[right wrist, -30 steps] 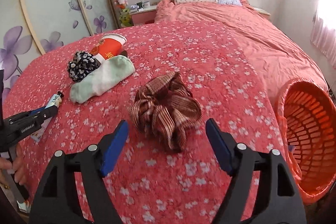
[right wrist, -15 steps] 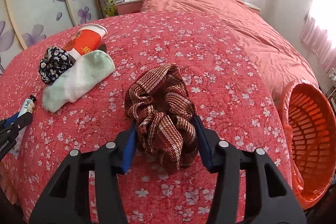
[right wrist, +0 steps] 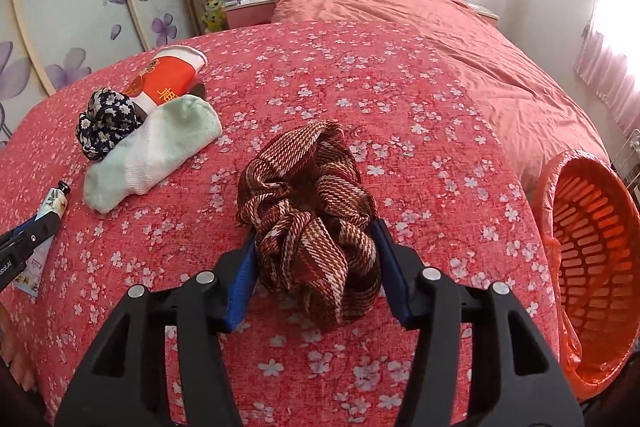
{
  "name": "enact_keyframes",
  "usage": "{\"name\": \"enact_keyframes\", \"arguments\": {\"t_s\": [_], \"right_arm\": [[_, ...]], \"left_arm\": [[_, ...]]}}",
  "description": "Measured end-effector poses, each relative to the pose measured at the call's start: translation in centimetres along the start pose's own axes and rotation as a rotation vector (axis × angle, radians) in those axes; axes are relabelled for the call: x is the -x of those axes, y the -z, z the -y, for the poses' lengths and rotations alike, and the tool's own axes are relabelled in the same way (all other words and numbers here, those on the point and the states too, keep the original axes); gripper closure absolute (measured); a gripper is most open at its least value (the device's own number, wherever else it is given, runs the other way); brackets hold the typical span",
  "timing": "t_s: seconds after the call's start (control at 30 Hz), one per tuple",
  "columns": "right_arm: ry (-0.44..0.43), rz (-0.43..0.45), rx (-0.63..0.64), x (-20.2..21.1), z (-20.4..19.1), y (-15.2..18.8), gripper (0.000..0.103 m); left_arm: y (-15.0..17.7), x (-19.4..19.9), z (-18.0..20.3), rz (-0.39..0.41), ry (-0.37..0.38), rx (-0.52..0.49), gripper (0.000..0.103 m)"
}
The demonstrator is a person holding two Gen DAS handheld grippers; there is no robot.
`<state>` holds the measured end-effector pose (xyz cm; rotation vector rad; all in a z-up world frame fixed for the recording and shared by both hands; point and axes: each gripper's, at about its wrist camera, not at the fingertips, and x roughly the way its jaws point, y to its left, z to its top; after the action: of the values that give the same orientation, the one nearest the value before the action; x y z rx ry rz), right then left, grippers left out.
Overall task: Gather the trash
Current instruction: 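Carry the blue tube and brown scrunchie over the orange basket and release both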
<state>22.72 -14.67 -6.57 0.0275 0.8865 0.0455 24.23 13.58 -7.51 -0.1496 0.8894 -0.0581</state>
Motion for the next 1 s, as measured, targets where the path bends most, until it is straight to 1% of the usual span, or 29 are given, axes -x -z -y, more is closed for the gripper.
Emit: {"name": "enact_keyframes", "arguments": {"t_s": [0.07,0.13,0.23,0.27,0.3,0.37,0.47,0.73,0.87,1.0], "right_arm": [[-0.007,0.004,-0.006,0.1,0.2,0.0,0.048],[0.001,0.001,-0.001,0.1,0.2,-0.1,0.048],[0.005,-0.007,-0.004,-0.1,0.2,-0.5,0.046],[0.007,-0.006,-0.005,-0.2,0.1,-0.5,0.049],[0.006,-0.001,-0.004,-0.1,0.1,-0.5,0.053],[-0.007,0.006,-0.003,0.1,0.3,-0.4,0.069],[-0.041,0.011,-0.031,0.8,1.2,-0.2,0.077],[-0.057,0.067,-0.061,3.2,2.5,-0.1,0.079],[-0.072,0.096,-0.061,4.6,2.5,-0.3,0.079],[-0.082,0.132,-0.061,6.2,2.7,-0.4,0.079]], "left_arm": [[0.0,0.0,0.6,-0.003,-0.027,-0.031,0.074],[-0.2,-0.3,1.4,-0.015,-0.07,-0.093,0.075],[-0.7,-0.7,1.8,-0.029,-0.094,-0.113,0.075],[-0.8,-0.8,1.8,-0.031,-0.095,-0.112,0.079],[-0.8,-0.8,1.9,-0.029,-0.098,-0.109,0.08],[-0.9,-0.7,1.8,-0.024,-0.094,-0.102,0.081],[-0.7,-0.4,1.3,-0.015,-0.082,-0.083,0.081],[-0.9,1.6,0.8,0.023,-0.061,-0.059,0.081],[-1.2,3.1,1.4,0.052,-0.052,-0.063,0.081],[-1.7,5.1,2.9,0.081,-0.025,-0.078,0.081]]}}
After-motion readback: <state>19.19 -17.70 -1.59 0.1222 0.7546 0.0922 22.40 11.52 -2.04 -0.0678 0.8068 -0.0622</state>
